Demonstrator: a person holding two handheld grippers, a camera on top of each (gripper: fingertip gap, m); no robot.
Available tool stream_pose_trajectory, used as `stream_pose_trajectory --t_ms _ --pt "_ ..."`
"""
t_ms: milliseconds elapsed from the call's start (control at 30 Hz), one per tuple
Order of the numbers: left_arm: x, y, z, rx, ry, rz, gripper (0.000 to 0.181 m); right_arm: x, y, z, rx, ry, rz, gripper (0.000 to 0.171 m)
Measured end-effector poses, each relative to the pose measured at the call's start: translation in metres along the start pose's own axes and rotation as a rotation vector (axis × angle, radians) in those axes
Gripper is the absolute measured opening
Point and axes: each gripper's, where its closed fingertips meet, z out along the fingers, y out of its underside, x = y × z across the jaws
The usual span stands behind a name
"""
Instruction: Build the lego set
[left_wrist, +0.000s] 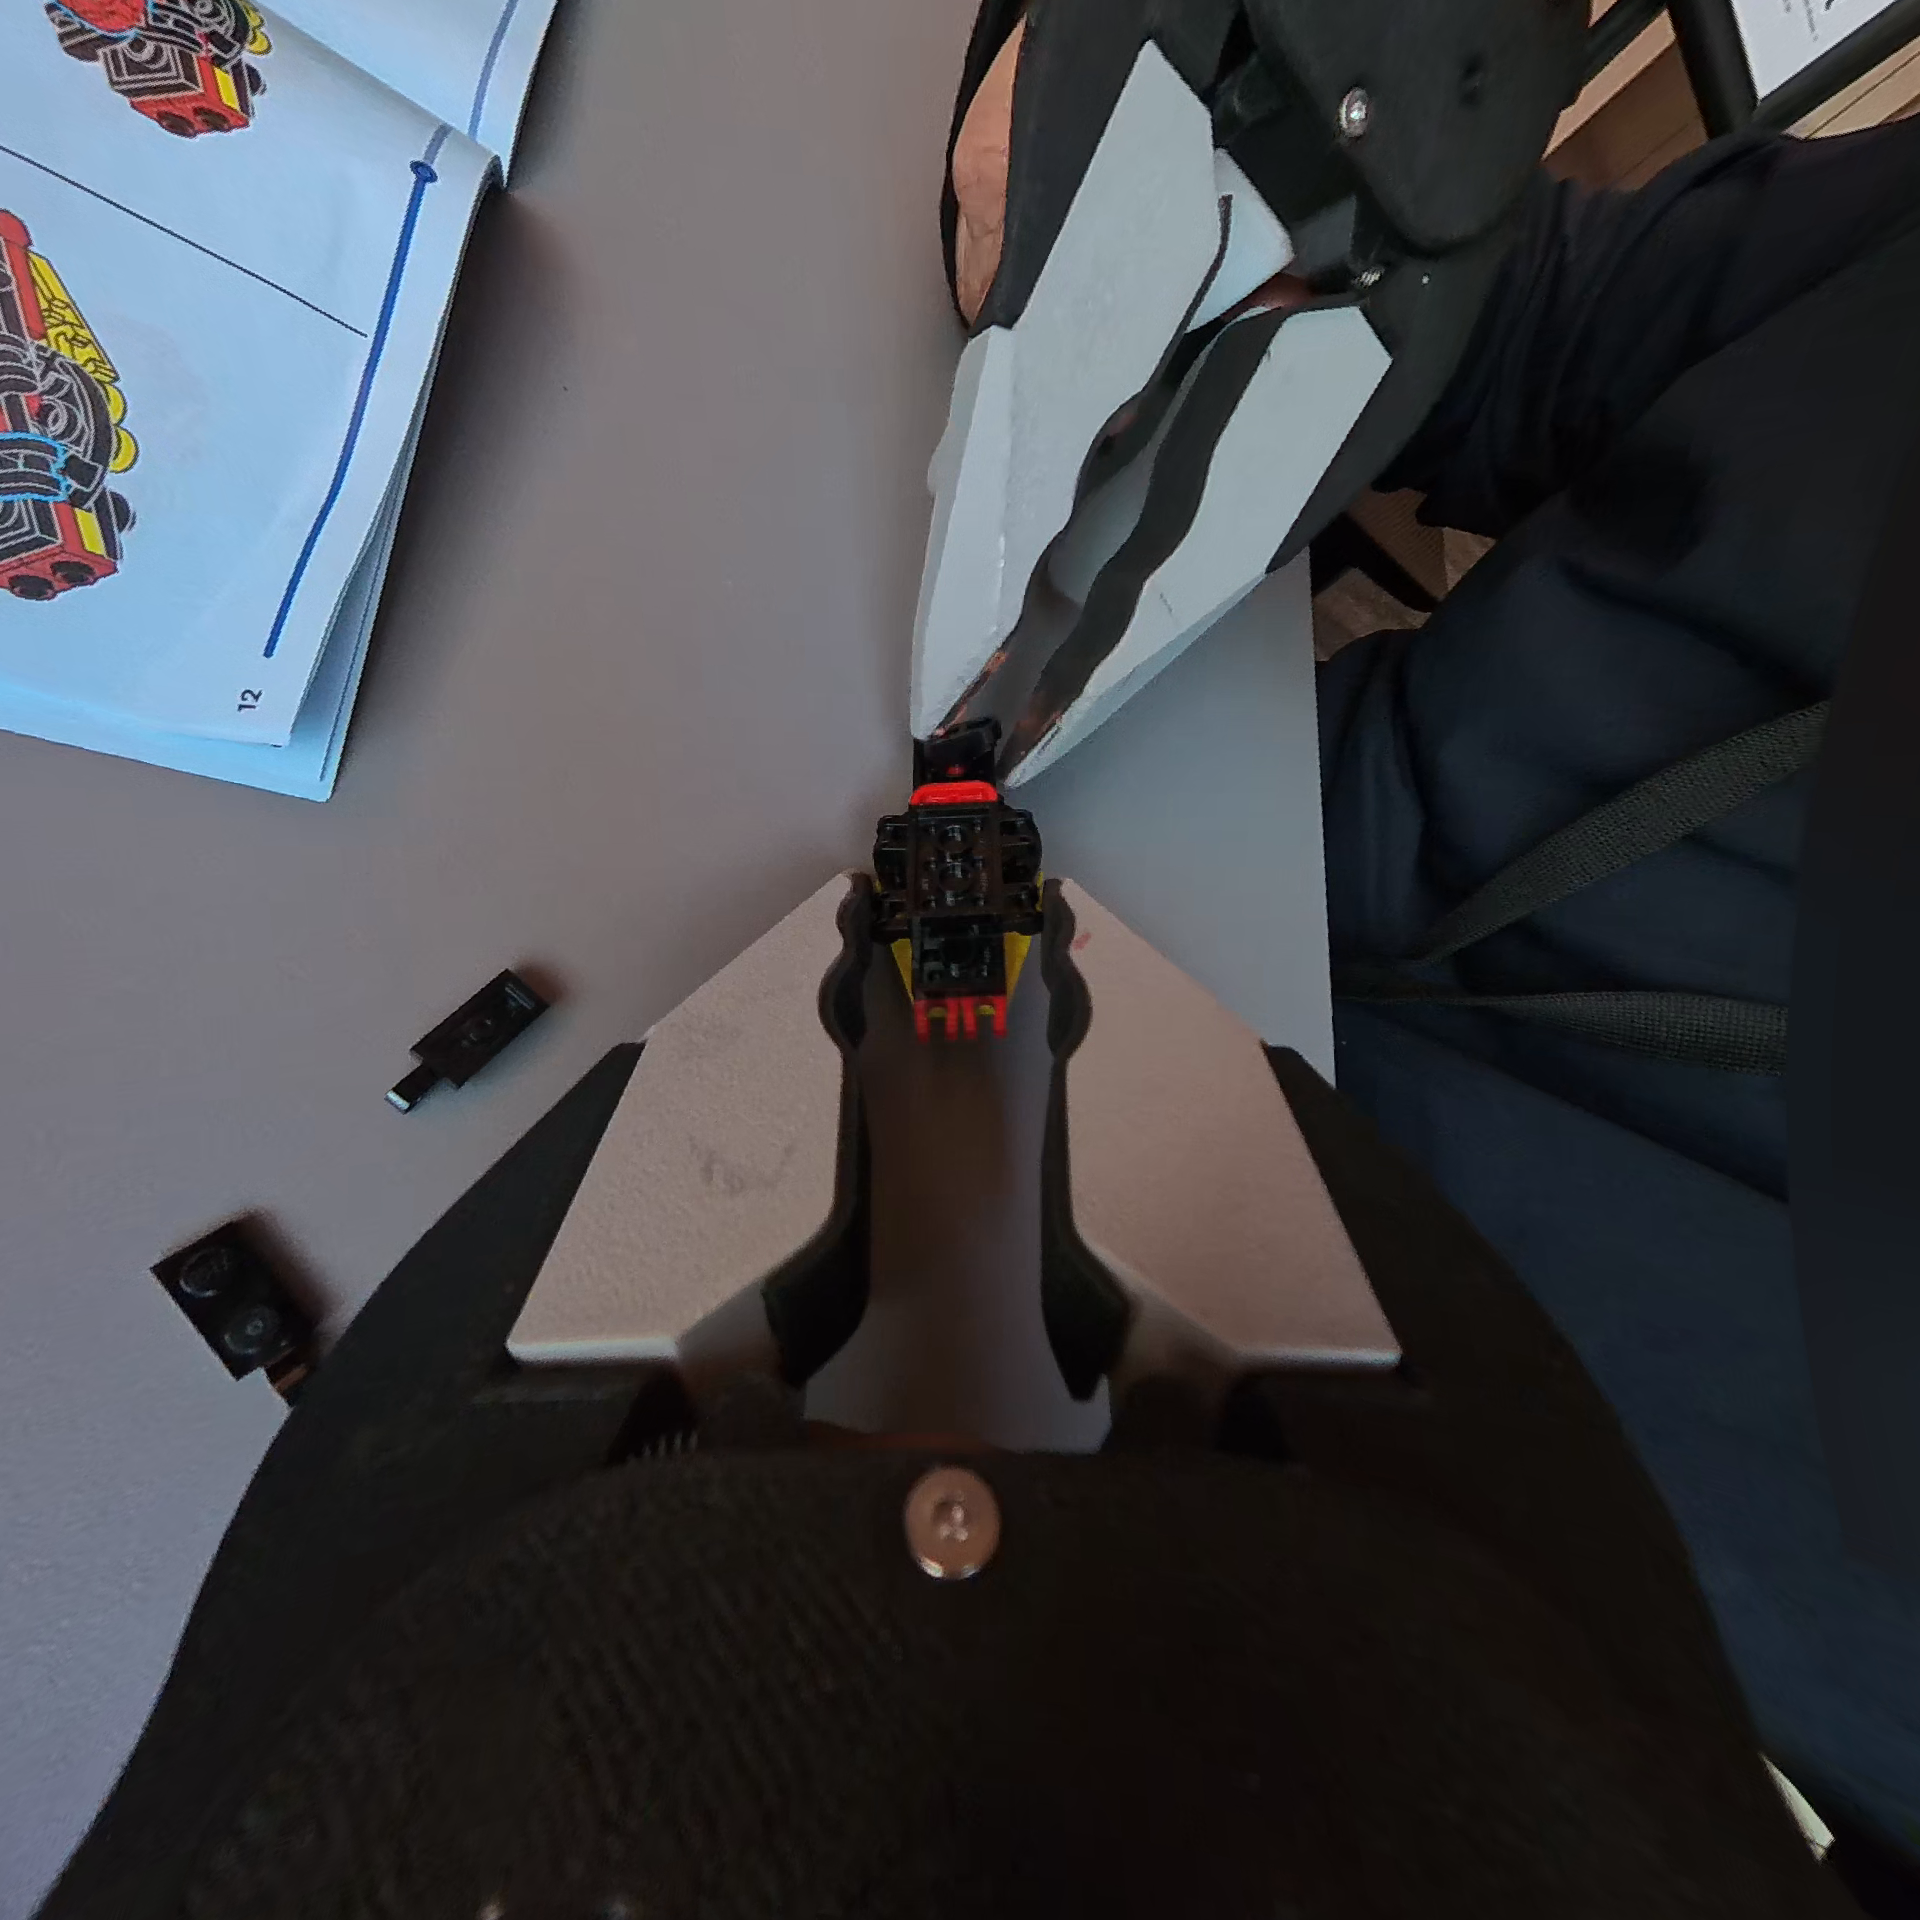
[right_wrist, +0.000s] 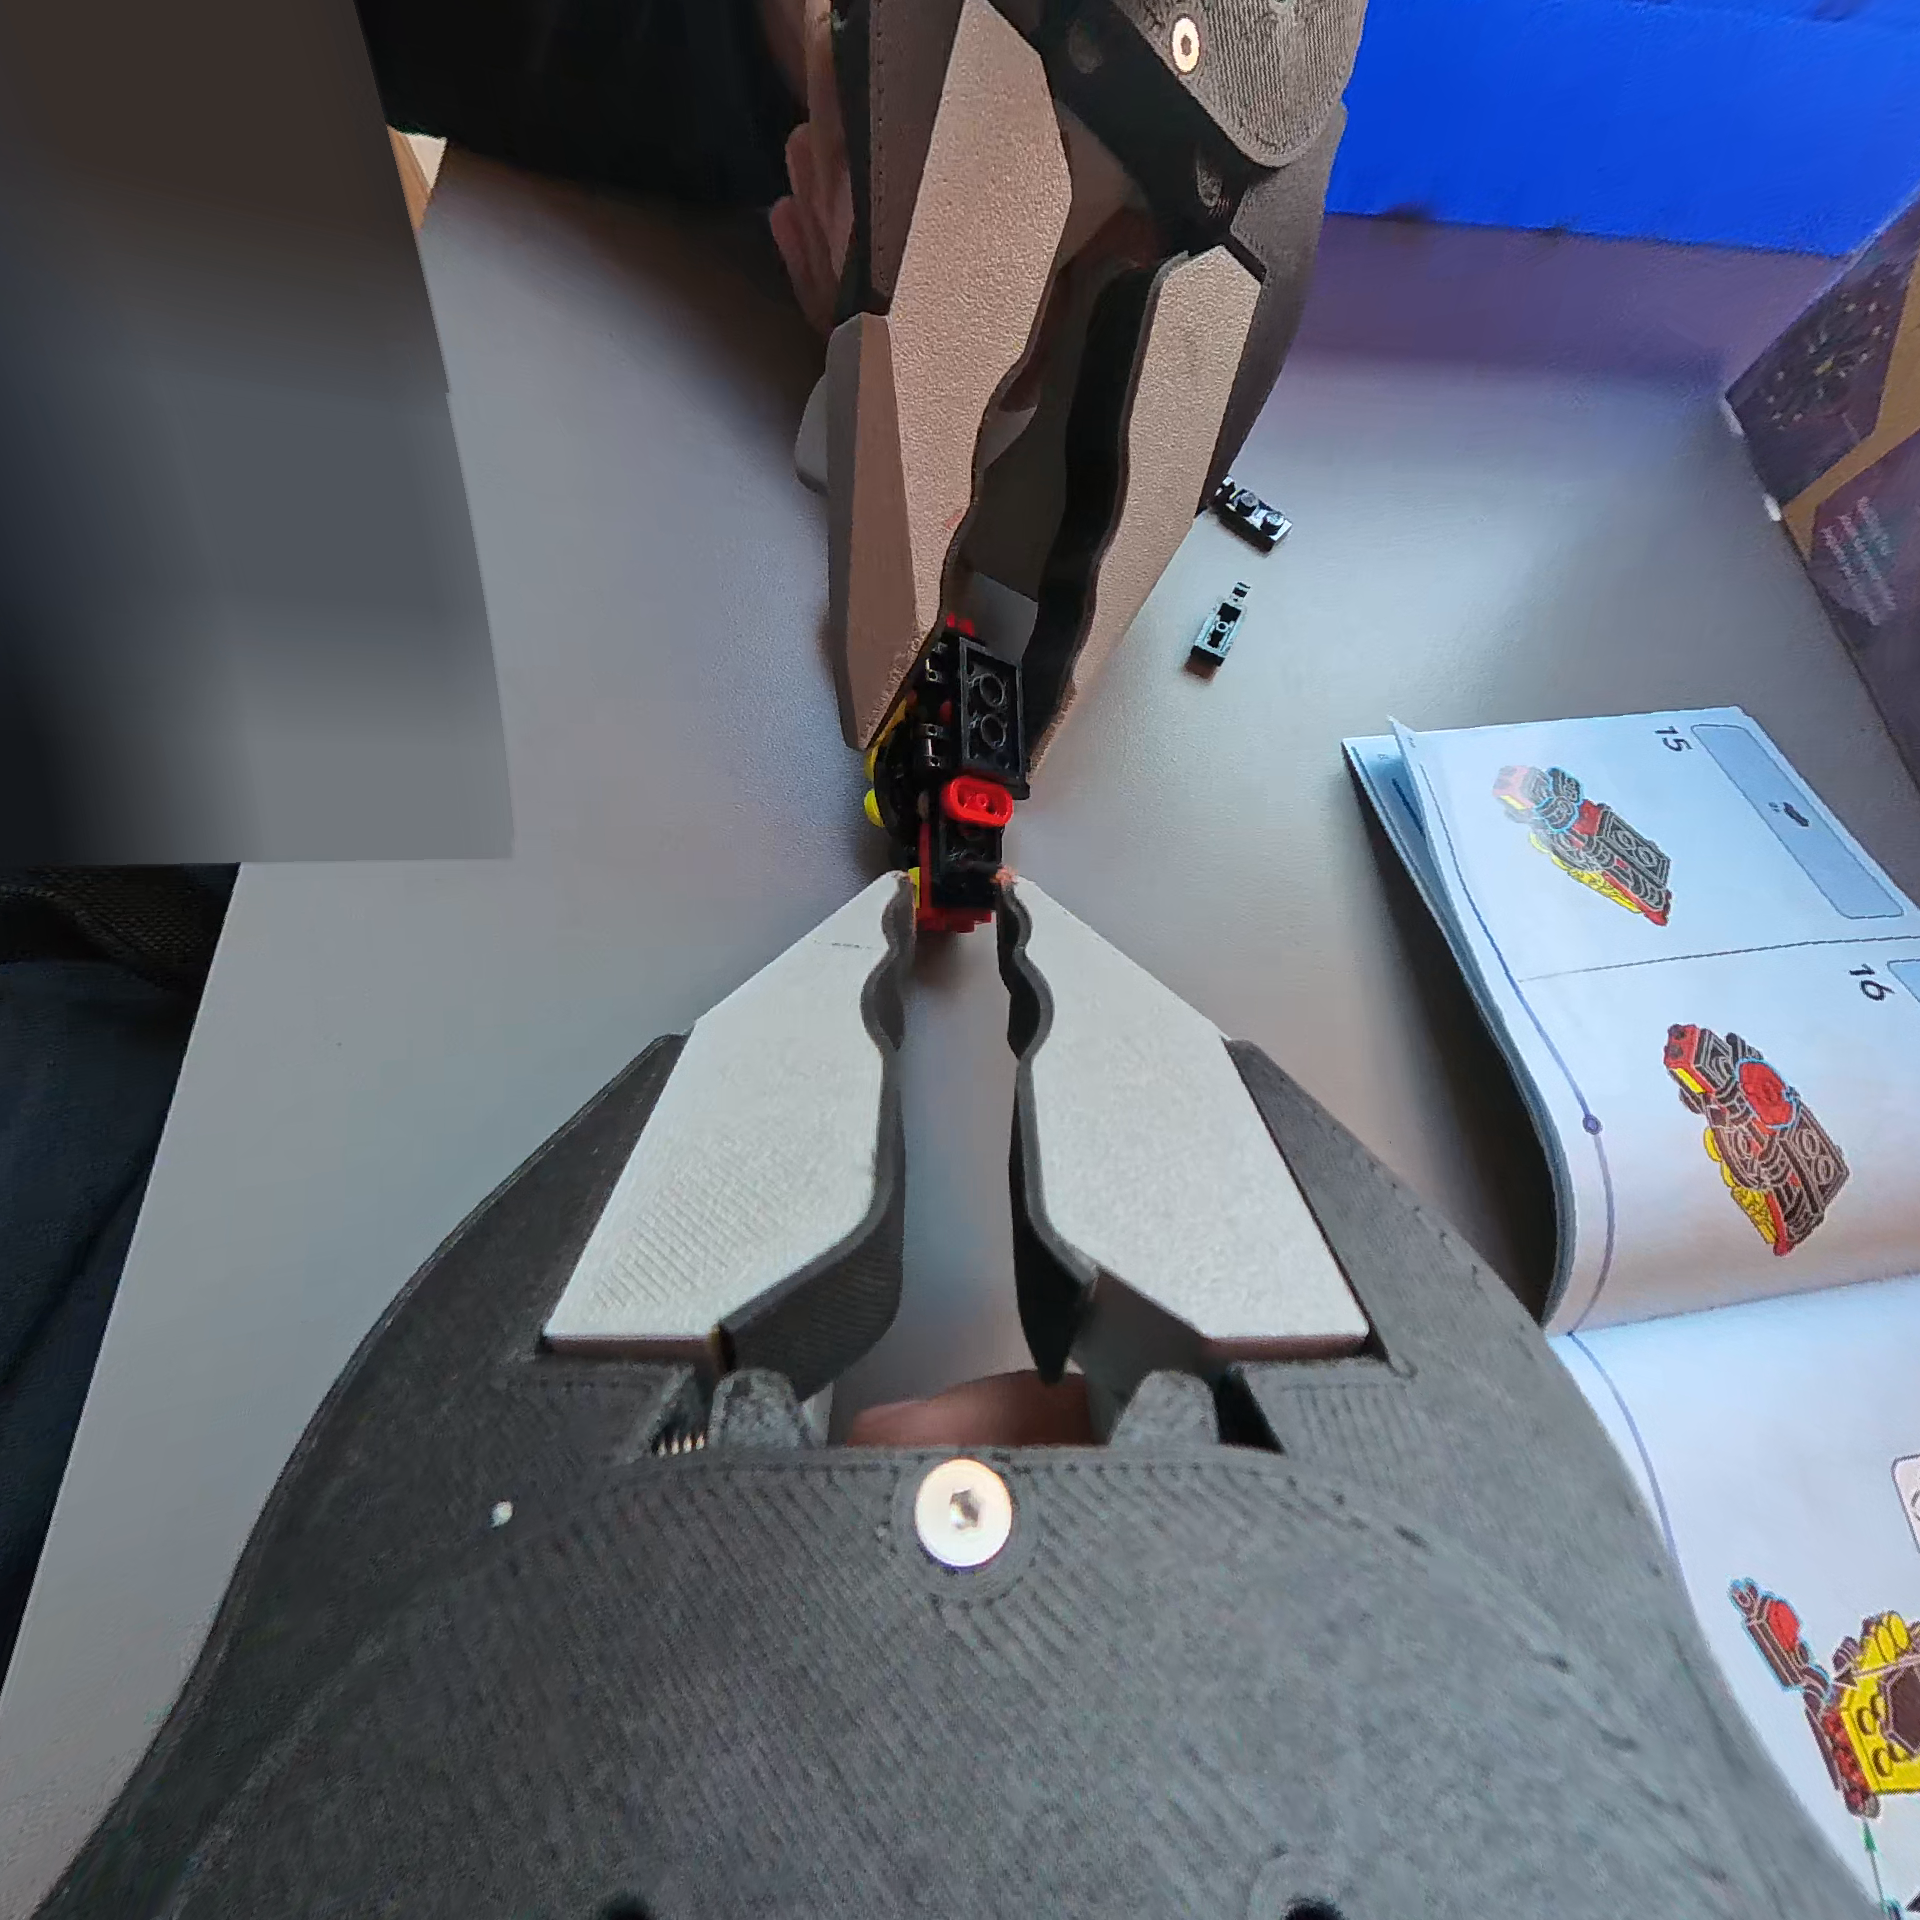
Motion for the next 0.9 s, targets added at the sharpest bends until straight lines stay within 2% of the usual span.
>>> stream_pose_trajectory --t_ms 233,467,900 --pt "0.0004 0.0005 0.0001 -0.002 -0.001 0.008 0.03 0.0005 -0.0031 -0.0042 0.026 -0.018 0.029 0.014" --pt "0.0008 0.0007 0.0002 -0.004 -0.002 0.014 0.03 -0.0001 -0.0053 -0.0042 0.04 -0.028 0.046 0.004" --pt "0.003 0.0025 0.0015 -0.016 -0.004 0.044 0.03 0.0021 -0.0074 -0.0036 0.048 -0.006 0.043 0.0"
